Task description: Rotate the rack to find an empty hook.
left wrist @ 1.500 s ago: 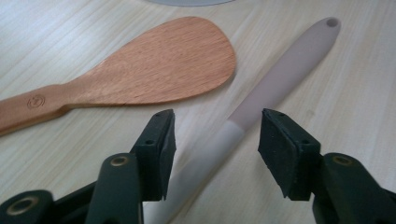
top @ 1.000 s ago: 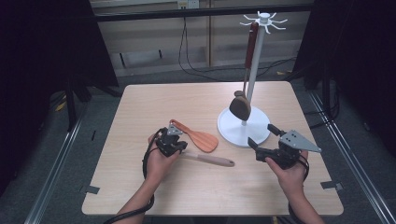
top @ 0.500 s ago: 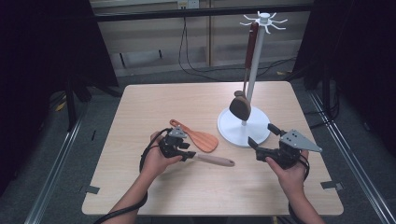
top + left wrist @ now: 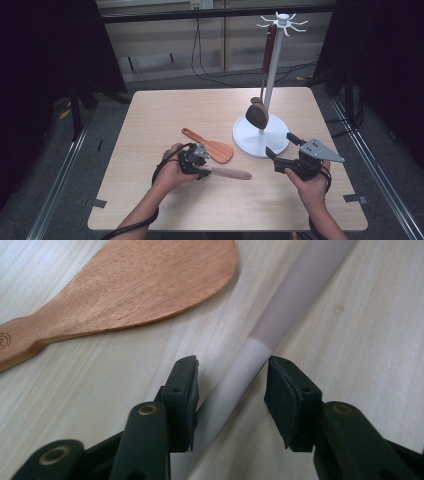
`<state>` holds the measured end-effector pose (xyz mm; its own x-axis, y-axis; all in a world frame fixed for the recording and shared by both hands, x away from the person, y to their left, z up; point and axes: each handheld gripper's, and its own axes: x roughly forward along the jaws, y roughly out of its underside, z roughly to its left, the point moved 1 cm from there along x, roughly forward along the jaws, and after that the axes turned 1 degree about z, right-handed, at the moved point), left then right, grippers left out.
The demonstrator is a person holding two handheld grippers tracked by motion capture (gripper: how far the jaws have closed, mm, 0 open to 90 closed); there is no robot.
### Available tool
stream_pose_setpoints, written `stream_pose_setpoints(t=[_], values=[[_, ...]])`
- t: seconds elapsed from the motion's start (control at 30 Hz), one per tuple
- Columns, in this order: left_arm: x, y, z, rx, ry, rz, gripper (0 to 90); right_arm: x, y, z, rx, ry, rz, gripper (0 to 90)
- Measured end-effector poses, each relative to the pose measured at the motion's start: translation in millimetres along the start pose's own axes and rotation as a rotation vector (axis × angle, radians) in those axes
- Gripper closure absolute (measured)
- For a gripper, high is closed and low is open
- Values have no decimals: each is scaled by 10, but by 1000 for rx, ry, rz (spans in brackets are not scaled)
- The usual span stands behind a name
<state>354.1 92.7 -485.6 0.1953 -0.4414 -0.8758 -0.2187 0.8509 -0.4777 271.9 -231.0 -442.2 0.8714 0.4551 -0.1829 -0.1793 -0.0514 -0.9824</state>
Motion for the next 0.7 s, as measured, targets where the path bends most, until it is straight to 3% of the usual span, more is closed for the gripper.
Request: stream_pose_setpoints(t=[0.1, 0.23, 0.3, 0.37, 0.4, 0.5, 0.6, 0.63, 0.7], values=[[-22, -53, -48, 32, 8, 45, 619, 1, -3, 3, -3, -3, 4, 117], [24, -66, -47, 54, 28, 37, 639, 7, -9, 13, 3, -3, -1, 117], [43, -84, -47, 40, 74, 24, 642, 7, -8, 12, 3, -4, -1, 117], [91, -121, -82, 44, 152, -12, 655, 8, -5, 7, 5, 0, 2, 117], [122, -143, -127, 41, 158, -43, 666, 11, -2, 3, 7, -1, 1, 117], [139, -253, -176, 90, 163, 1, 726, 11, 8, -1, 8, -7, 8, 117], [127, -273, -216, 115, 163, 14, 742, 1, 4, -1, 6, -2, 8, 117], [111, -280, -203, 144, 173, 36, 755, 0, 2, -5, 4, -5, 4, 117], [96, -273, -220, 47, 215, 42, 787, -3, 0, -10, 8, -5, -1, 117]])
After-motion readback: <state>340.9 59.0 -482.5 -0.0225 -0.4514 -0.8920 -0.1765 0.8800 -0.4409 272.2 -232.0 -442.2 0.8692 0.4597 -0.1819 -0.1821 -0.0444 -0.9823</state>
